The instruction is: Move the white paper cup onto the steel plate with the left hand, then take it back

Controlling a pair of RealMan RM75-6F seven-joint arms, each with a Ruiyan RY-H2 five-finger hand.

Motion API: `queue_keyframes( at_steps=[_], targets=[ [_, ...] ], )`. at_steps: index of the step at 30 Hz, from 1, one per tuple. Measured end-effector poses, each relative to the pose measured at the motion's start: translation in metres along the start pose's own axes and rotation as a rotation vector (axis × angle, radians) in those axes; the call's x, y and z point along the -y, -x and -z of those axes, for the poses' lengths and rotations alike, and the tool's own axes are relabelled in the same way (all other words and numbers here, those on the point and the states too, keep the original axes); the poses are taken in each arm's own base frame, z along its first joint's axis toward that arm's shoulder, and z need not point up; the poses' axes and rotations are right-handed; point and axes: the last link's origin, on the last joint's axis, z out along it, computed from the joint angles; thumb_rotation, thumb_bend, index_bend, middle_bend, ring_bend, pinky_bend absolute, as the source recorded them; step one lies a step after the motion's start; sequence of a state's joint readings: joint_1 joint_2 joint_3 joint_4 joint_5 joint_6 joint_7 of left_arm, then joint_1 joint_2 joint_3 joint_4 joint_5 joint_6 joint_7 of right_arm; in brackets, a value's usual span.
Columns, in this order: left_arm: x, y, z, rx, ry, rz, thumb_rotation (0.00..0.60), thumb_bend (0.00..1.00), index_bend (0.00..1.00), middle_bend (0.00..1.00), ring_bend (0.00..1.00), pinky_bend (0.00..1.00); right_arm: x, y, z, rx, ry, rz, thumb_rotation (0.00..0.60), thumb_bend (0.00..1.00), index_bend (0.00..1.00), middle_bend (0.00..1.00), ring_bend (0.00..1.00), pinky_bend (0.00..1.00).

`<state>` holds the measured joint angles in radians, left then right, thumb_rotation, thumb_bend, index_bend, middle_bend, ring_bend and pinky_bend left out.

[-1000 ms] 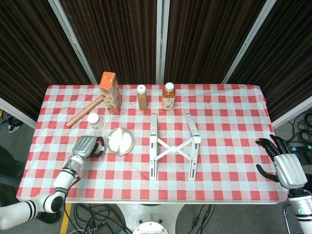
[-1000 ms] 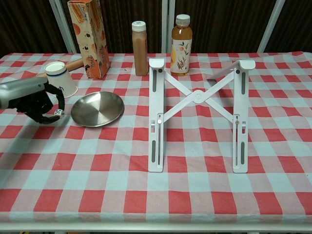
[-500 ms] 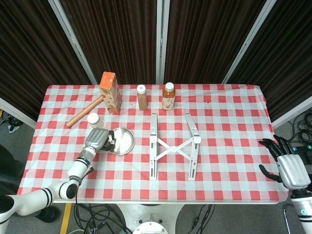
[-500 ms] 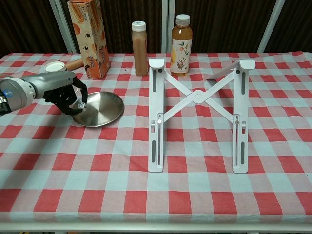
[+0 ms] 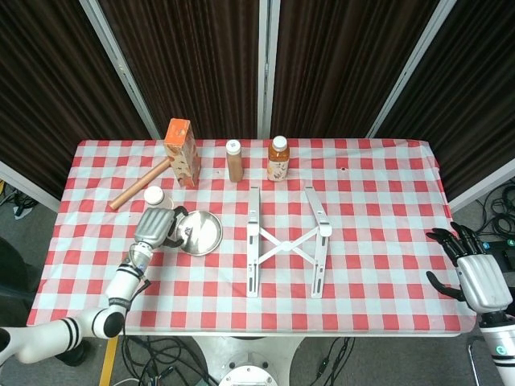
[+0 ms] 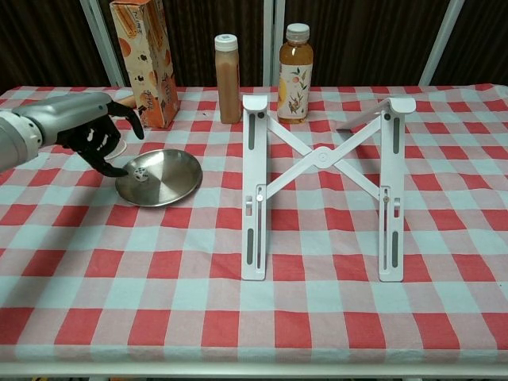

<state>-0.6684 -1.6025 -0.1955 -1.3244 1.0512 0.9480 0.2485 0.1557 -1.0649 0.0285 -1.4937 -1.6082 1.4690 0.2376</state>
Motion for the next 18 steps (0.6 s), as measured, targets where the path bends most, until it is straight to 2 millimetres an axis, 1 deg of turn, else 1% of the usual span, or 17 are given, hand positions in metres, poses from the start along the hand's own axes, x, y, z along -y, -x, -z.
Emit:
queue_keyframes(
  at_steps=[4, 7, 8, 10, 12, 14, 16, 18],
  targets=[
    [0.021, -0.022, 0.012, -0.087, -0.056, 0.044, 0.6, 0.17, 0.34, 0.71, 0.68, 0.83, -0.001, -0.001, 0.002, -0.004, 0.003, 0.001, 0.6, 0.2, 0.18, 0.17, 0.0, 0.07],
    [0.035, -0.032, 0.013, -0.135, -0.095, 0.094, 0.6, 0.17, 0.35, 0.64, 0.6, 0.8, -0.001, 0.0, 0.001, -0.002, 0.0, 0.0, 0.6, 0.2, 0.18, 0.17, 0.0, 0.07],
    [0.039, -0.034, 0.013, -0.144, -0.106, 0.112, 0.6, 0.17, 0.35, 0.6, 0.54, 0.75, -0.001, 0.0, 0.001, -0.002, 0.0, -0.001, 0.6, 0.2, 0.18, 0.17, 0.0, 0.07],
    [0.049, -0.036, 0.01, -0.153, -0.134, 0.163, 0.6, 0.17, 0.33, 0.48, 0.43, 0.62, -0.001, 0.0, 0.001, -0.002, 0.0, -0.001, 0.6, 0.2, 0.18, 0.17, 0.0, 0.07],
    [0.058, -0.036, 0.006, -0.147, -0.156, 0.21, 0.6, 0.17, 0.26, 0.35, 0.29, 0.46, -0.001, 0.0, 0.002, -0.003, 0.002, 0.001, 0.6, 0.2, 0.18, 0.17, 0.0, 0.07],
    [0.067, -0.033, 0.001, -0.125, -0.178, 0.258, 0.6, 0.17, 0.22, 0.28, 0.21, 0.38, -0.002, 0.0, 0.002, -0.003, 0.004, 0.002, 0.6, 0.2, 0.18, 0.17, 0.0, 0.07],
    [0.074, -0.03, -0.004, -0.103, -0.193, 0.317, 0.6, 0.17, 0.19, 0.24, 0.18, 0.33, -0.002, -0.001, 0.002, -0.003, 0.006, 0.005, 0.6, 0.21, 0.18, 0.17, 0.0, 0.07],
    [0.079, -0.028, -0.009, -0.086, -0.204, 0.373, 0.6, 0.17, 0.19, 0.22, 0.17, 0.32, -0.001, -0.001, 0.002, -0.003, 0.009, 0.007, 0.6, 0.2, 0.18, 0.17, 0.0, 0.07]
  ],
)
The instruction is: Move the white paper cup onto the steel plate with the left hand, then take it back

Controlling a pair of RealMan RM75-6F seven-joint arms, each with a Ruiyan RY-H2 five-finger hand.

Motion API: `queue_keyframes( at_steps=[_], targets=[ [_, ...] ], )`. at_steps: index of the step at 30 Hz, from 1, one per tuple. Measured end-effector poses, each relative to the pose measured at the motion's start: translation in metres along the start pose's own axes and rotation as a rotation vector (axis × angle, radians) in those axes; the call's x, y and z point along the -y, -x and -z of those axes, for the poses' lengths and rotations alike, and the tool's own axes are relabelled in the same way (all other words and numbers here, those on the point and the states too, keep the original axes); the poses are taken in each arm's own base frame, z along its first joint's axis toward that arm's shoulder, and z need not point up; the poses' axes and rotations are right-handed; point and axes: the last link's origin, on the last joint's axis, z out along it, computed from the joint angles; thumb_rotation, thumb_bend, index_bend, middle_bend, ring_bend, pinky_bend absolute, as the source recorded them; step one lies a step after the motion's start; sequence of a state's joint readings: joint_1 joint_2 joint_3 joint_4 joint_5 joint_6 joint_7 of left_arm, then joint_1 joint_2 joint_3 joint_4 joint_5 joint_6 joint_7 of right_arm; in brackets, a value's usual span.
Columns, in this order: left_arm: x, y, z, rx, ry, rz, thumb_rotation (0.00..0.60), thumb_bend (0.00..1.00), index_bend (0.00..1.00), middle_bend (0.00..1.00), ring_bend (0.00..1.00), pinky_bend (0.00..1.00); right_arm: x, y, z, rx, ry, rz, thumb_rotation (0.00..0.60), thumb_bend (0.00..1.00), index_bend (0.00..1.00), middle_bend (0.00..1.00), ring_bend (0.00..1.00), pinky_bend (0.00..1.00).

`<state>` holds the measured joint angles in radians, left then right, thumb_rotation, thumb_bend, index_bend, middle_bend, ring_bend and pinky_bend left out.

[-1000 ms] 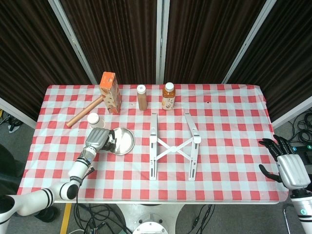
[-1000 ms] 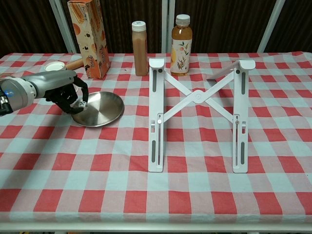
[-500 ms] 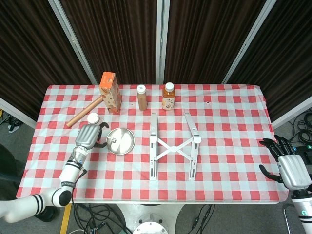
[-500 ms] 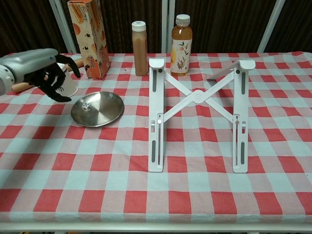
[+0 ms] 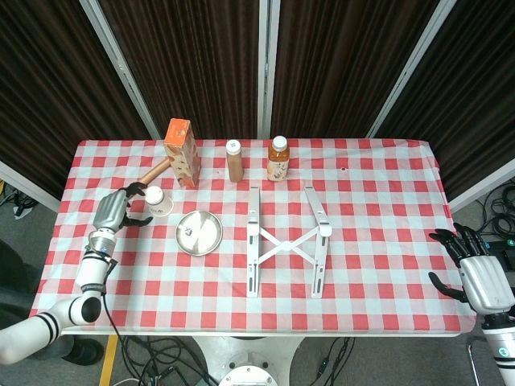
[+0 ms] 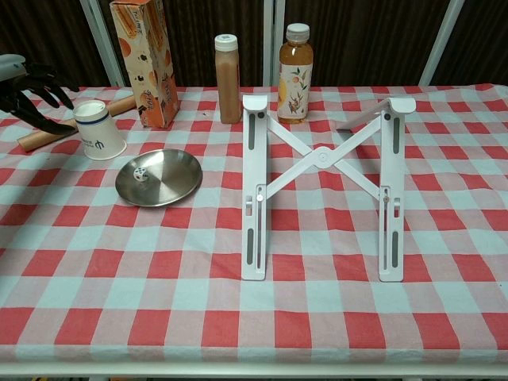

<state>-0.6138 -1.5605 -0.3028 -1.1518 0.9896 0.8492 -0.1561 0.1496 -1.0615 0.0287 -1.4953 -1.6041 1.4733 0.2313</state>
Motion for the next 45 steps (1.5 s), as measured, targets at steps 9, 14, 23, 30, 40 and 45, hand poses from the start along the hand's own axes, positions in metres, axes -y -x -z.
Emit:
queue_keyframes(
  at_steps=[9, 14, 23, 30, 40, 45],
  targets=[
    [0.013, 0.004, -0.03, 0.05, -0.051, 0.177, 0.6, 0.17, 0.18, 0.2, 0.14, 0.3, 0.002, 0.0, -0.001, 0.0, 0.006, 0.006, 0.6, 0.2, 0.18, 0.17, 0.0, 0.07],
    [0.007, 0.005, -0.032, 0.036, -0.015, 0.192, 0.6, 0.17, 0.18, 0.2, 0.14, 0.3, 0.001, 0.0, 0.0, 0.002, 0.019, 0.008, 0.6, 0.21, 0.18, 0.17, 0.0, 0.07],
    [0.001, 0.004, -0.015, 0.022, 0.048, 0.155, 0.6, 0.17, 0.18, 0.22, 0.14, 0.3, 0.002, 0.0, -0.002, 0.004, 0.009, 0.007, 0.6, 0.2, 0.18, 0.17, 0.0, 0.07],
    [0.009, -0.002, -0.011, -0.04, 0.024, 0.117, 0.6, 0.17, 0.18, 0.21, 0.14, 0.3, 0.0, -0.001, -0.001, 0.003, 0.013, 0.004, 0.6, 0.2, 0.18, 0.17, 0.0, 0.07],
    [0.011, 0.006, -0.029, 0.007, -0.033, 0.157, 0.6, 0.17, 0.16, 0.16, 0.12, 0.28, -0.001, -0.003, 0.003, -0.004, 0.018, 0.008, 0.6, 0.21, 0.18, 0.17, 0.0, 0.07],
    [0.01, 0.013, -0.039, 0.043, -0.054, 0.194, 0.6, 0.17, 0.16, 0.17, 0.12, 0.28, -0.002, -0.003, 0.004, -0.005, 0.027, 0.01, 0.6, 0.21, 0.18, 0.17, 0.0, 0.07]
  ],
)
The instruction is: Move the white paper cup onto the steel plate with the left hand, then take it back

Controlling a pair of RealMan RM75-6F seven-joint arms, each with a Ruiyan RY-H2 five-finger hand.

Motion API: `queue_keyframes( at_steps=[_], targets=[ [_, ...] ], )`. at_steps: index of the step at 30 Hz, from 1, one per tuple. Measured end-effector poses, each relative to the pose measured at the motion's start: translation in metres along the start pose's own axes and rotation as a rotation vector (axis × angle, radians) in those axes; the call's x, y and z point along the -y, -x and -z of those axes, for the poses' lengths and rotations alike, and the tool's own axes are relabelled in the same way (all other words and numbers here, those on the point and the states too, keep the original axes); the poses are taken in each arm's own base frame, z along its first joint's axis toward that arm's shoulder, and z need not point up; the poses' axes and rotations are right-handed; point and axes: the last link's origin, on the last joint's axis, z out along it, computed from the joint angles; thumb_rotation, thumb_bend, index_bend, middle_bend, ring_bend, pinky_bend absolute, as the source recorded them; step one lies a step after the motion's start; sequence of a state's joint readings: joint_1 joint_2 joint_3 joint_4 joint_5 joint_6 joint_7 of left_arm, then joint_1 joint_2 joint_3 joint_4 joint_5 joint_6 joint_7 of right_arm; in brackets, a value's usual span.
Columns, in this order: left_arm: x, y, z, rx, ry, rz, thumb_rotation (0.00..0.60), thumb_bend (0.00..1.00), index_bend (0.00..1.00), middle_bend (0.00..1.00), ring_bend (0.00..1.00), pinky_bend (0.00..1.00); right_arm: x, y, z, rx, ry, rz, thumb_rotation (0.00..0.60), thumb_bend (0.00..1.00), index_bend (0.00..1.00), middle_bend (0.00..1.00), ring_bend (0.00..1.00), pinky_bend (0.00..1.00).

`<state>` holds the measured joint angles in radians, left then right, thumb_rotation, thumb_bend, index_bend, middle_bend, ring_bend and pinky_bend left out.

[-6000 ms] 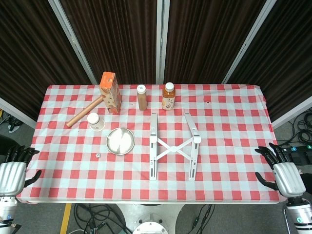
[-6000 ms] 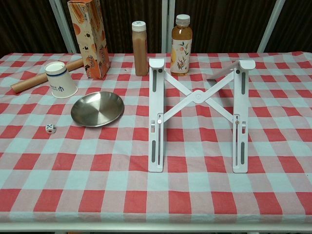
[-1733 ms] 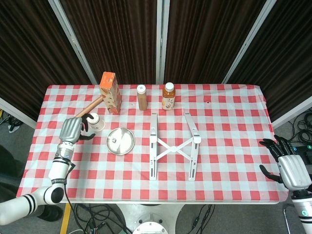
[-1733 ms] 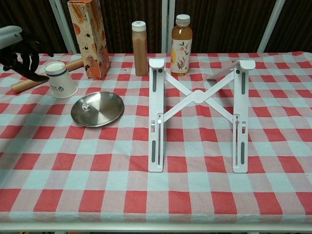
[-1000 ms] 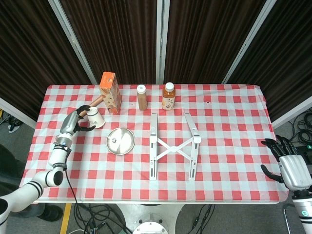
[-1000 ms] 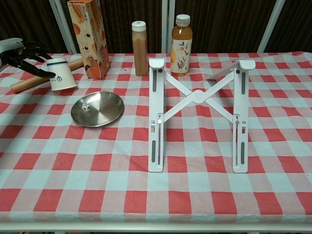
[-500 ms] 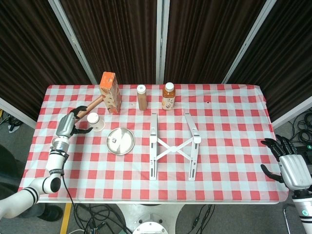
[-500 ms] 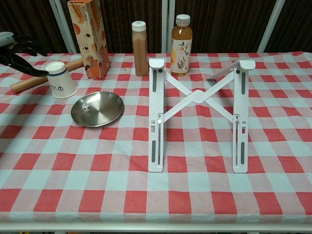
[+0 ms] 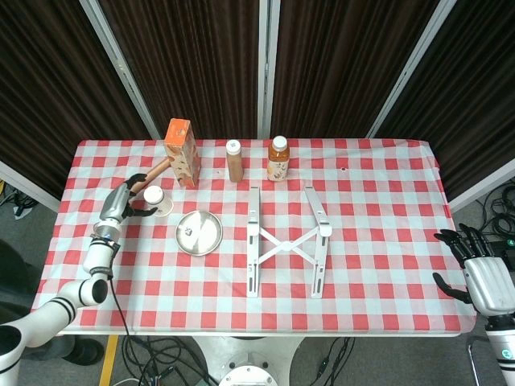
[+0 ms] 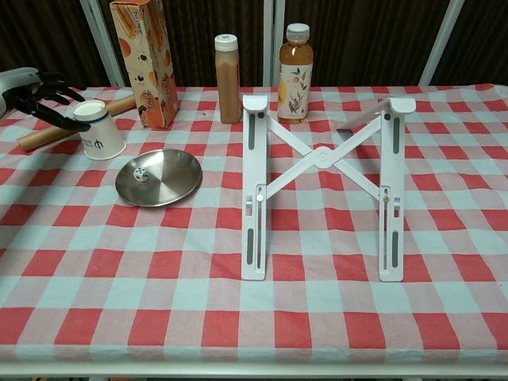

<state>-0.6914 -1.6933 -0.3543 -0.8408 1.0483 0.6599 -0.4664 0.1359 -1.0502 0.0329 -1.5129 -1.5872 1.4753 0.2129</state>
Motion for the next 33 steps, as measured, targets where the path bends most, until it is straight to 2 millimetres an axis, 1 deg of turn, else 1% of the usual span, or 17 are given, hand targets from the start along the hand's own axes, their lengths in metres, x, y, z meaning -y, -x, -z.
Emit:
queue_keyframes(
  at_steps=[6, 8, 10, 13, 14, 17, 22, 23, 27, 30, 33],
  targets=[
    [-0.007, 0.01, -0.003, 0.062, 0.011, 0.027, 0.6, 0.17, 0.16, 0.21, 0.13, 0.28, 0.001, 0.002, -0.001, 0.005, 0.0, 0.0, 0.6, 0.21, 0.18, 0.17, 0.0, 0.07],
    [-0.008, 0.01, -0.004, 0.064, 0.017, 0.029, 0.6, 0.17, 0.19, 0.24, 0.16, 0.29, 0.0, 0.002, -0.001, 0.005, 0.001, 0.0, 0.6, 0.21, 0.18, 0.17, 0.0, 0.07],
    [-0.008, 0.01, -0.005, 0.056, 0.018, 0.024, 0.6, 0.17, 0.23, 0.28, 0.2, 0.33, 0.0, 0.002, -0.001, 0.006, 0.001, 0.001, 0.6, 0.2, 0.18, 0.17, 0.0, 0.07],
    [-0.006, 0.009, -0.008, 0.041, 0.013, 0.005, 0.6, 0.17, 0.29, 0.34, 0.25, 0.4, 0.0, 0.002, -0.001, 0.007, 0.002, 0.0, 0.6, 0.2, 0.18, 0.17, 0.0, 0.07],
    [-0.006, 0.008, -0.008, 0.036, 0.011, -0.004, 0.6, 0.17, 0.33, 0.38, 0.29, 0.44, 0.0, 0.002, -0.001, 0.008, 0.002, 0.0, 0.6, 0.2, 0.18, 0.17, 0.0, 0.07],
    [-0.005, 0.008, -0.01, 0.018, 0.008, -0.037, 0.6, 0.17, 0.43, 0.45, 0.36, 0.56, 0.0, 0.002, -0.002, 0.009, 0.002, 0.001, 0.6, 0.2, 0.18, 0.17, 0.0, 0.07],
    [-0.006, 0.003, -0.009, -0.015, 0.032, -0.095, 0.6, 0.17, 0.51, 0.55, 0.46, 0.7, 0.001, 0.002, -0.002, 0.009, -0.001, 0.002, 0.6, 0.2, 0.18, 0.17, 0.0, 0.07],
    [-0.007, 0.003, -0.008, -0.017, 0.037, -0.104, 0.6, 0.17, 0.52, 0.56, 0.47, 0.71, 0.002, 0.002, -0.002, 0.009, -0.002, 0.002, 0.6, 0.2, 0.18, 0.17, 0.0, 0.07],
    [-0.012, 0.0, -0.003, -0.015, 0.065, -0.109, 0.6, 0.17, 0.52, 0.56, 0.48, 0.71, 0.003, 0.003, -0.003, 0.011, -0.008, 0.001, 0.6, 0.2, 0.18, 0.17, 0.0, 0.07],
    [-0.021, 0.001, 0.005, -0.002, 0.103, -0.095, 0.6, 0.17, 0.51, 0.56, 0.48, 0.71, 0.004, 0.004, -0.004, 0.013, -0.014, 0.0, 0.6, 0.21, 0.18, 0.17, 0.0, 0.07],
    [-0.035, 0.004, 0.015, 0.025, 0.156, -0.08, 0.6, 0.17, 0.51, 0.55, 0.47, 0.71, 0.005, 0.004, -0.005, 0.014, -0.018, -0.001, 0.6, 0.2, 0.18, 0.17, 0.0, 0.07]
  ],
)
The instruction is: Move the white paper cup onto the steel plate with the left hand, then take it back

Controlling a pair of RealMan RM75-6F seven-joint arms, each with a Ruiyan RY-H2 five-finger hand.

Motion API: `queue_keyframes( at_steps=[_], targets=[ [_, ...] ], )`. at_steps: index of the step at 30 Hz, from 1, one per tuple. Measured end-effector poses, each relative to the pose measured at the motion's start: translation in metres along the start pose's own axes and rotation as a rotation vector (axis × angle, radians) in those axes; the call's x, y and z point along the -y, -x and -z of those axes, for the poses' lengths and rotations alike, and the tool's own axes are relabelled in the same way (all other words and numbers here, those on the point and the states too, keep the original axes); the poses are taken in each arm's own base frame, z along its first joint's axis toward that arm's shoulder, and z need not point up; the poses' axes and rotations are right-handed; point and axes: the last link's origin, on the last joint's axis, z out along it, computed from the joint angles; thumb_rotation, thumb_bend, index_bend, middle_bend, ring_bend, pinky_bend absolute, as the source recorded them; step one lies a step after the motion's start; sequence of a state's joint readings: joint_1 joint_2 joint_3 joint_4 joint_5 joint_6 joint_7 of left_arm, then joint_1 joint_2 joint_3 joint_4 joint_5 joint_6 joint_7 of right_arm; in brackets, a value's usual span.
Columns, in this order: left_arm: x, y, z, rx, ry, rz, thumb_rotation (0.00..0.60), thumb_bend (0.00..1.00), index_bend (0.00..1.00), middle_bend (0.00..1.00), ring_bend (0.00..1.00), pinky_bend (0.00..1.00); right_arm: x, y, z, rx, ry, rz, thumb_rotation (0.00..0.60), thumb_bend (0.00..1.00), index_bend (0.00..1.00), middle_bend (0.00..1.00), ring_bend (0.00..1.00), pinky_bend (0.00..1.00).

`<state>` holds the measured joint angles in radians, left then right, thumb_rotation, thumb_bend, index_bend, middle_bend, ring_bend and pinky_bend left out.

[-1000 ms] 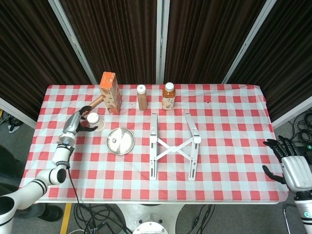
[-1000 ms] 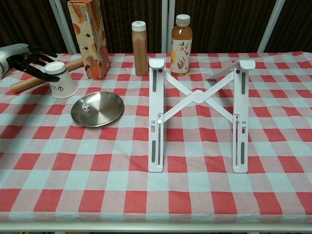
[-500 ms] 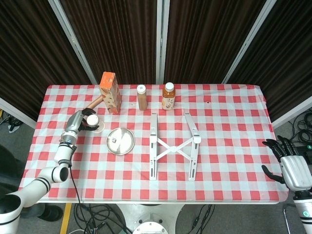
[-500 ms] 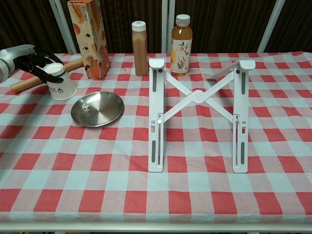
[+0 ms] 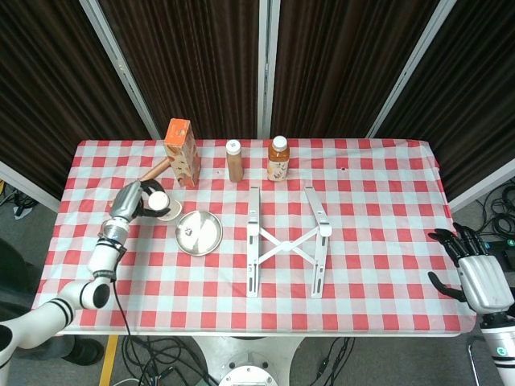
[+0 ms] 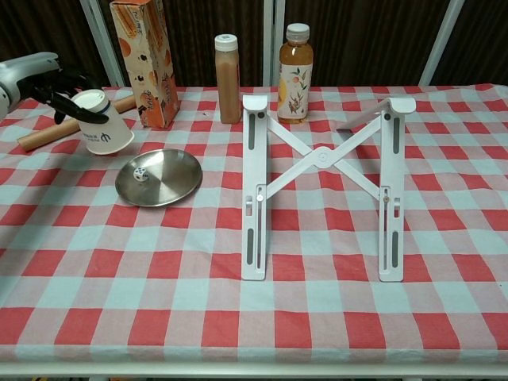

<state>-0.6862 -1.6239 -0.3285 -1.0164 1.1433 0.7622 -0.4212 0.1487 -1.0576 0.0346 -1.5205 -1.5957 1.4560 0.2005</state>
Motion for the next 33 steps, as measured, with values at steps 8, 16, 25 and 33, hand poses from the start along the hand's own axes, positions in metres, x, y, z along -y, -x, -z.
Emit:
queue_keyframes(
  at_steps=[8, 16, 25, 33],
  targets=[
    [-0.036, 0.022, 0.021, 0.1, 0.128, -0.036, 0.6, 0.17, 0.51, 0.55, 0.47, 0.71, 0.0, -0.001, 0.001, -0.001, 0.003, 0.0, 0.6, 0.21, 0.18, 0.17, 0.0, 0.07],
    [-0.033, 0.043, 0.014, 0.124, 0.116, -0.129, 0.6, 0.17, 0.51, 0.55, 0.47, 0.71, -0.001, 0.0, 0.001, 0.002, 0.002, -0.002, 0.6, 0.2, 0.18, 0.17, 0.0, 0.07],
    [-0.027, 0.051, 0.011, 0.121, 0.089, -0.164, 0.6, 0.17, 0.5, 0.55, 0.47, 0.71, -0.001, 0.0, 0.001, 0.002, 0.002, -0.004, 0.6, 0.21, 0.18, 0.17, 0.0, 0.07],
    [-0.023, 0.057, 0.015, 0.126, 0.089, -0.19, 0.6, 0.17, 0.5, 0.55, 0.47, 0.71, -0.001, 0.002, 0.001, 0.006, 0.001, -0.006, 0.6, 0.2, 0.18, 0.17, 0.0, 0.07]
  ],
)
